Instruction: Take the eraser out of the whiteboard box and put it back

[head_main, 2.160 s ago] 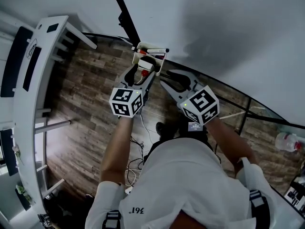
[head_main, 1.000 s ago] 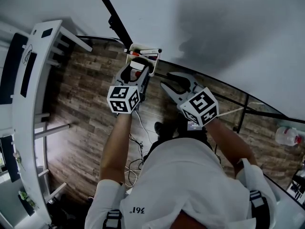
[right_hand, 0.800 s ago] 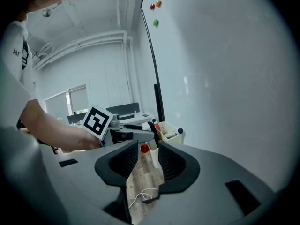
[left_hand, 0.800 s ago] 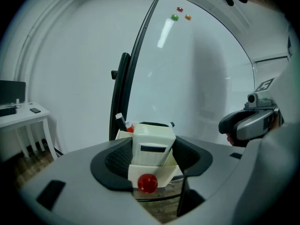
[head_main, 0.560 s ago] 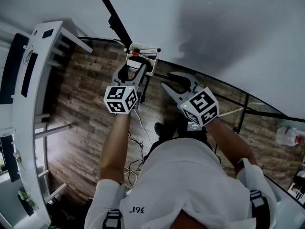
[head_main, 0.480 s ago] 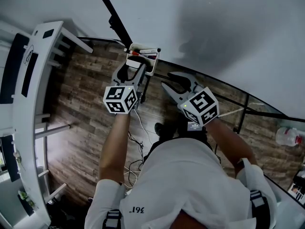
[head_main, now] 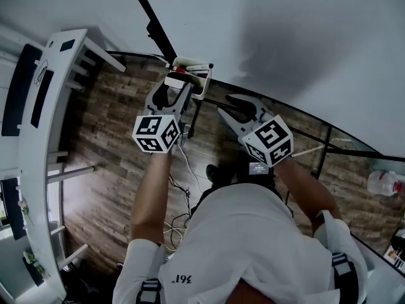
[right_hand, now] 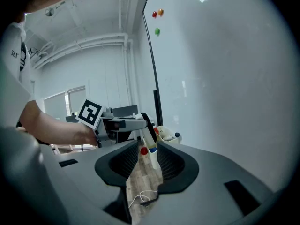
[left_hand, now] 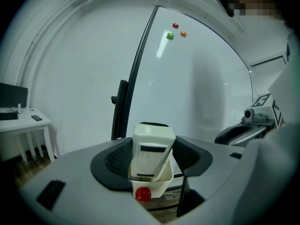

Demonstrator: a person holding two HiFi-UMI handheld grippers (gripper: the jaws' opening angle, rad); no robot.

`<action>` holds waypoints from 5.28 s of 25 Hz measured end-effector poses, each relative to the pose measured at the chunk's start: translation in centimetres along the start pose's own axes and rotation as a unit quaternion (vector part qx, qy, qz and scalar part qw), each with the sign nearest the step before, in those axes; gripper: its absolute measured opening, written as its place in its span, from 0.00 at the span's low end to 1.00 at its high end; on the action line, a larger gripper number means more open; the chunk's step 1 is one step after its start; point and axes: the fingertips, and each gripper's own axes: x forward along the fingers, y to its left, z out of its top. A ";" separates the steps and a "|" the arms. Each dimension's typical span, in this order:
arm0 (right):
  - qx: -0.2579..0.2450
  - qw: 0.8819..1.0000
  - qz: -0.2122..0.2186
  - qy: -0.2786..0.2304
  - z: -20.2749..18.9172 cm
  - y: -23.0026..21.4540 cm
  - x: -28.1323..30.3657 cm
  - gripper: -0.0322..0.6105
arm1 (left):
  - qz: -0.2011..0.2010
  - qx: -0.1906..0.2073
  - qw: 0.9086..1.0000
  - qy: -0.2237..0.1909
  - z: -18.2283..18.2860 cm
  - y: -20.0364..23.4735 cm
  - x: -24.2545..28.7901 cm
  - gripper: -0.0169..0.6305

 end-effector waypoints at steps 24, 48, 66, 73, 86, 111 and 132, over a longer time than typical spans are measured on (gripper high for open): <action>-0.011 0.998 -0.021 -0.058 4.1 0.0 -5.1 0.26 | -0.016 0.012 0.996 -0.087 7.9 -4.4 -7.1 0.45; -0.014 0.997 -0.023 -0.077 4.7 1.7 -9.3 0.25 | 0.031 -0.029 0.995 -0.087 5.0 -5.4 -14.7 0.45; 0.022 0.998 -0.027 -0.055 1.8 2.2 -9.9 0.25 | 0.039 -0.051 0.996 -0.059 0.6 -6.5 -17.3 0.45; 0.033 0.998 -0.023 -0.045 0.7 2.3 -9.8 0.25 | 0.042 -0.063 0.996 -0.046 -1.0 -7.0 -17.9 0.45; 0.044 0.998 -0.018 -0.037 0.0 2.5 -9.6 0.24 | 0.035 -0.068 0.996 -0.041 -2.0 -7.7 -18.1 0.45; 0.043 0.998 -0.023 -0.040 0.3 1.7 -9.3 0.23 | 0.041 -0.079 0.995 -0.040 -1.7 -6.9 -17.5 0.45; 0.024 0.998 -0.023 -0.058 3.7 0.2 -6.1 0.22 | 0.013 -0.061 0.997 -0.050 0.6 -4.6 -13.4 0.45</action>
